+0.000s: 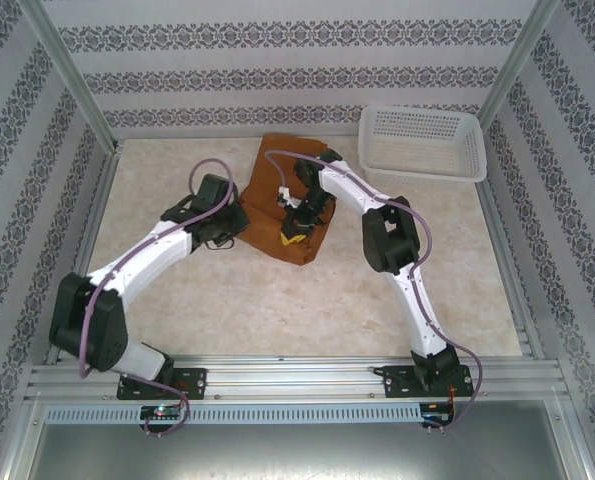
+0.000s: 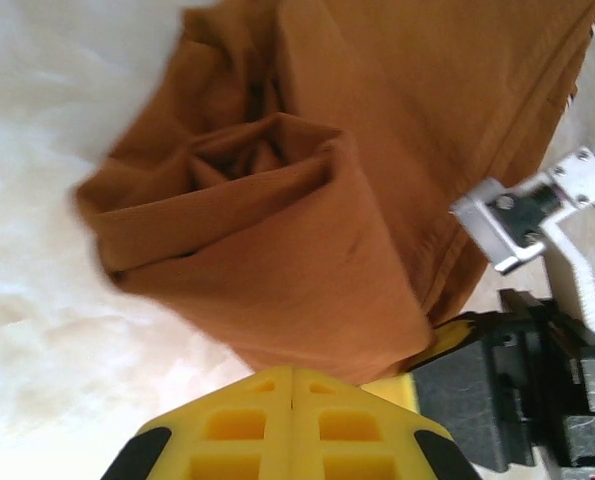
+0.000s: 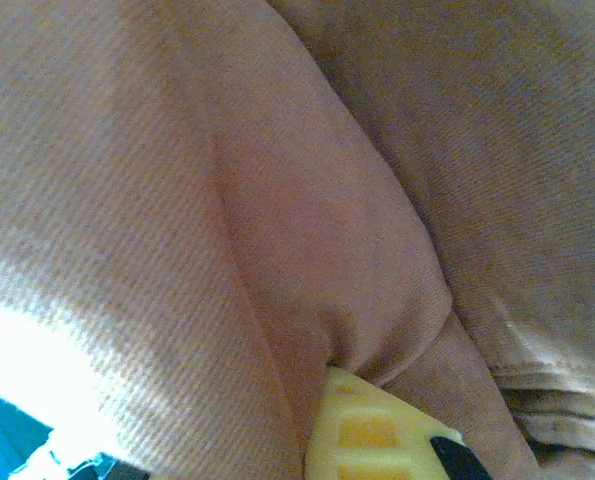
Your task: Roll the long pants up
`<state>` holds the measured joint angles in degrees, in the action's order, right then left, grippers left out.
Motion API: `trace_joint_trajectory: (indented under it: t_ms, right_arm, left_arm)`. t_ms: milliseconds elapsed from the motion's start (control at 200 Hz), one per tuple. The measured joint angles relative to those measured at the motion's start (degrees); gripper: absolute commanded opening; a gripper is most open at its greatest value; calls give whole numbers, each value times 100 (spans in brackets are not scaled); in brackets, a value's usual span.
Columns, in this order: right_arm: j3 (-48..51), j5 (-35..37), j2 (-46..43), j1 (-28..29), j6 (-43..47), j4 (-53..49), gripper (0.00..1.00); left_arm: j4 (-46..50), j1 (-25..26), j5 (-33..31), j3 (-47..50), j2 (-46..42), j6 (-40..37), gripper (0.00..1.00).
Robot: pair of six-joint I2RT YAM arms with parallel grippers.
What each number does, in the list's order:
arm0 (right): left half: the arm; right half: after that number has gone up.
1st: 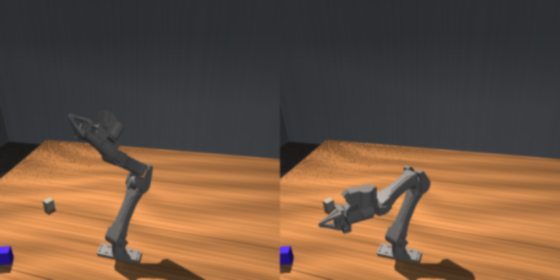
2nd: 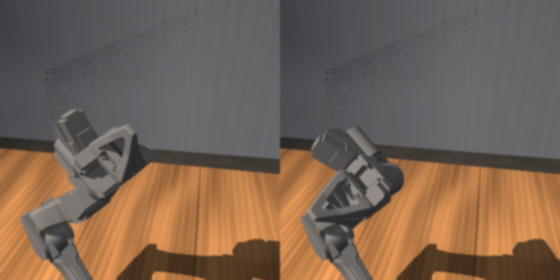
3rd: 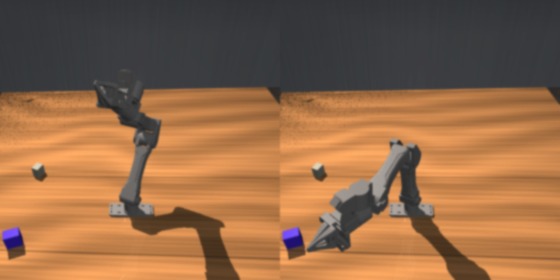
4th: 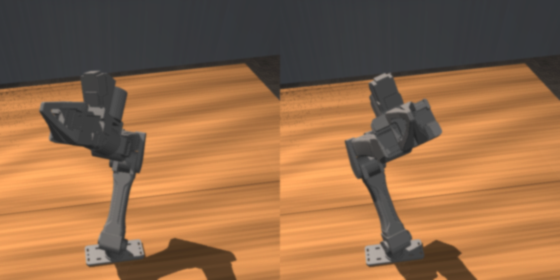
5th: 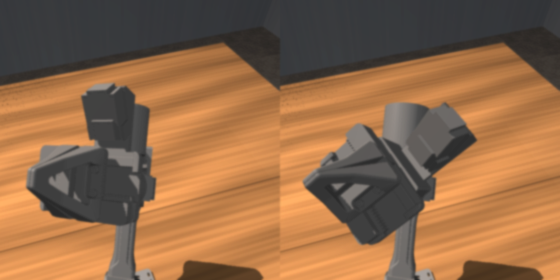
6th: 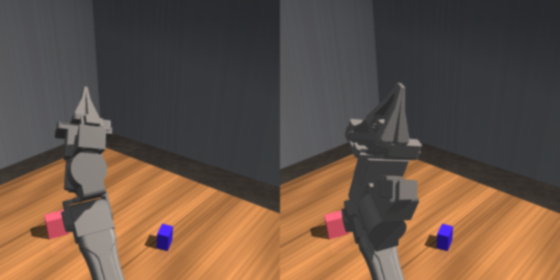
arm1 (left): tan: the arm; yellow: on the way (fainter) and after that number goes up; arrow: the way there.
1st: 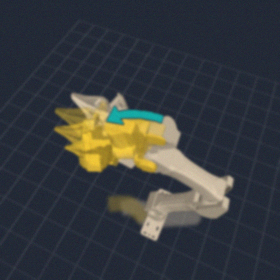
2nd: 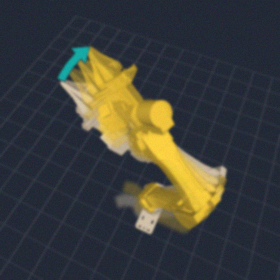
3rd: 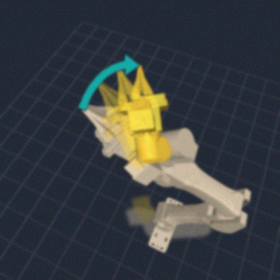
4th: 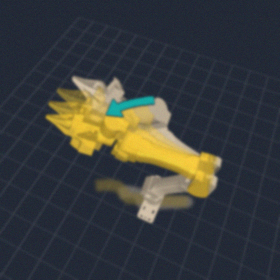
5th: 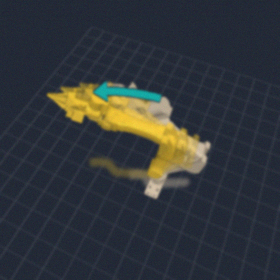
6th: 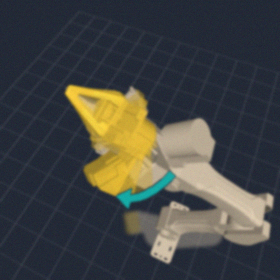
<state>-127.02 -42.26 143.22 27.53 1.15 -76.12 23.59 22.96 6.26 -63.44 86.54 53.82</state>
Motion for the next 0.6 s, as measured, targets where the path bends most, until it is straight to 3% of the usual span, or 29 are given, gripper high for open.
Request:
trace_joint_trajectory:
  t_ms: [345, 485, 505, 565, 605]
  right_arm:
    - [0, -352, 225, -70, 2, 20, 0]
    - [31, -374, 232, -120, 4, 133, 6]
    - [52, -374, 225, -120, 4, 168, 9]
    - [160, -367, 181, -118, 4, 293, 41]
    - [245, -308, 125, -120, 2, 367, 54]
  left_arm:
    - [-330, 122, -83, -1552, 2243, -136, 0]
    - [-337, 2, -129, -1871, 2804, -262, 0]
    - [-332, -24, -122, -1869, 2839, -267, 0]
    - [-348, -96, -48, -1851, 2903, -295, 0]
    - [-354, -144, -35, -1814, 2909, -317, 0]
